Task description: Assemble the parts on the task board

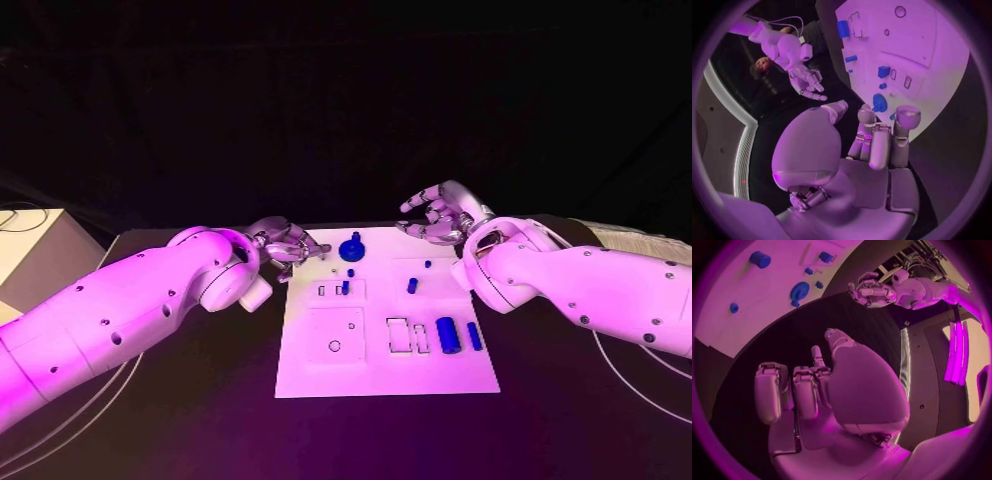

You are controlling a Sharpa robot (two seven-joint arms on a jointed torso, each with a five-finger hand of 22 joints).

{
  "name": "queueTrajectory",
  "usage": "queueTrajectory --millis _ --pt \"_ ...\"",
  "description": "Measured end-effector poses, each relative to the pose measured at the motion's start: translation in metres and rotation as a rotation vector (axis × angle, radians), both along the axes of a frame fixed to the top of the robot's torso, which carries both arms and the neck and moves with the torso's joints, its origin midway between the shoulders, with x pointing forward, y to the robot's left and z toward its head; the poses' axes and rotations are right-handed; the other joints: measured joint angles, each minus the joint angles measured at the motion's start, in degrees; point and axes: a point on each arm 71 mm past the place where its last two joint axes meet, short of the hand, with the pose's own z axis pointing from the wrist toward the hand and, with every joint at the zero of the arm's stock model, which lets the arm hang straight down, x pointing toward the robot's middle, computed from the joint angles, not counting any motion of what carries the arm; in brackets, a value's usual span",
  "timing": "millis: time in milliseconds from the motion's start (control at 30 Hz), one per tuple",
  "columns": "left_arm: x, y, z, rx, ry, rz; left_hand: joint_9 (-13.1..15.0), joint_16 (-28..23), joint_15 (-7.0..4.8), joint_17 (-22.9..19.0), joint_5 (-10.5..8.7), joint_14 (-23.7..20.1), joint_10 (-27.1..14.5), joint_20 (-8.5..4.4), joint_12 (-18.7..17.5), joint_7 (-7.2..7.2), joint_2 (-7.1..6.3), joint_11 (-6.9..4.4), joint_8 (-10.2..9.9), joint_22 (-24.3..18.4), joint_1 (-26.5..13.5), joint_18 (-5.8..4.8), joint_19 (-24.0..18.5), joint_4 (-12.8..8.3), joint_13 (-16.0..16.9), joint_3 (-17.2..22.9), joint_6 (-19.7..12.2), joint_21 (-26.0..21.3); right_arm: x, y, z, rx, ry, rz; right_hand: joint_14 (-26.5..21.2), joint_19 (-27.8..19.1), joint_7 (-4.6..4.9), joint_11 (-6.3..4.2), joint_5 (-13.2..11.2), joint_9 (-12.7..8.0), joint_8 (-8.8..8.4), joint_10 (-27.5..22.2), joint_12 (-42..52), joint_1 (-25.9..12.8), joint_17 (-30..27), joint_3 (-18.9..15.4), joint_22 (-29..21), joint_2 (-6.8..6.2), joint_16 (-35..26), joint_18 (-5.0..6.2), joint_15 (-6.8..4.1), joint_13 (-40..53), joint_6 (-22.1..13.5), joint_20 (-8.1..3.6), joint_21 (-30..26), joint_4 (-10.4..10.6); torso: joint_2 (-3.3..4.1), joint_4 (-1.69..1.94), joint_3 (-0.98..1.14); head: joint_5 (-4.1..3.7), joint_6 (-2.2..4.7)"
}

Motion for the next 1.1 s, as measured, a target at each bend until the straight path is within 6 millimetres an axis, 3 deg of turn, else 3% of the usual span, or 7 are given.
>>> queueTrajectory --millis 267,367,400,600,767,1100 --pt "0.013 -0.019 -0.006 0.190 0.060 -0.068 0.8 1.1 -0.20 0.0 0.00 0.2 2.7 -0.17 3.8 -0.22 0.45 -0.32 1.3 4.3 -2.4 -0.03 1.5 0.0 4.8 0.0 -0.2 2.9 0.009 -0.006 0.000 0.030 0.018 -0.021 0.0 0.0 0.00 0.00 0.4 0.0 0.00 0.0 0.0 0.0 0.0 0.3 0.0 0.00 0.0 0.00 0.00 0.0 0.0 0.00 0.0 0.0 -0.44 -0.25 0.36 0.35 -0.61" --pt "0.017 -0.025 -0.006 0.234 0.070 -0.085 1.9 1.1 -0.46 0.0 0.00 0.3 3.1 -0.37 4.2 -1.14 0.36 -0.72 2.8 4.9 -4.1 -0.48 1.7 0.2 5.6 -1.0 0.7 3.5 0.011 -0.007 0.000 0.034 0.023 -0.025 0.0 0.0 0.00 0.00 0.5 0.0 0.00 0.0 0.0 0.0 0.0 0.3 0.0 0.00 0.0 0.00 0.00 0.0 0.0 0.00 0.0 0.0 -0.45 -0.32 0.45 0.40 -0.73" --pt "0.019 -0.027 -0.006 0.251 0.074 -0.091 2.6 1.2 -0.69 0.0 0.00 0.2 3.3 -0.37 4.4 -1.46 0.48 -0.93 3.6 5.2 -4.8 -0.91 1.7 0.2 5.9 -1.3 1.1 3.7 0.012 -0.007 0.000 0.035 0.024 -0.026 0.0 0.0 0.00 0.00 0.5 0.0 0.00 0.0 0.0 0.0 0.0 0.3 0.0 0.00 0.0 0.00 0.00 0.0 0.0 0.00 0.0 0.0 -0.44 -0.32 0.45 0.40 -0.75" --pt "0.025 -0.035 -0.004 0.317 0.087 -0.119 5.9 1.4 -1.34 0.0 0.00 0.3 3.7 -0.82 4.9 -1.95 0.96 -1.37 6.6 5.8 -5.6 -0.91 1.7 0.2 6.6 -1.8 1.6 4.1 0.015 -0.008 0.000 0.040 0.029 -0.031 0.0 0.0 0.00 0.00 0.9 -0.1 0.00 0.0 0.0 0.0 0.0 0.6 0.0 0.00 0.0 0.00 0.00 0.0 0.0 0.00 0.0 0.0 -0.21 -0.41 0.42 0.13 -0.90" --pt "0.029 -0.042 -0.001 0.372 0.101 -0.154 7.2 1.4 -1.34 0.0 0.00 0.3 2.9 -1.02 4.6 -2.15 1.34 -1.81 6.8 5.8 -6.0 -0.90 1.4 0.2 5.9 -1.8 0.1 4.1 0.016 -0.007 0.002 0.042 0.029 -0.031 0.0 0.0 0.00 0.00 1.3 -0.1 0.00 0.0 0.0 0.0 0.0 0.9 0.0 0.00 0.0 0.00 0.00 0.0 0.0 0.00 0.0 0.0 -0.01 -0.39 0.36 -0.09 -1.02" --pt "0.034 -0.049 -0.002 0.454 0.154 -0.220 8.5 0.6 -1.33 0.0 0.00 0.3 0.6 -0.78 3.0 -1.49 1.34 -1.12 6.8 4.1 -6.5 -0.89 0.2 -0.1 3.6 -1.5 -1.7 3.7 0.018 -0.004 0.004 0.042 0.032 -0.026 0.0 0.0 0.00 0.00 1.3 -0.1 0.00 0.0 0.0 0.0 0.0 0.9 0.0 0.00 0.0 0.00 0.00 0.0 0.0 0.00 0.0 0.0 0.25 -0.32 0.28 -0.24 -1.47"
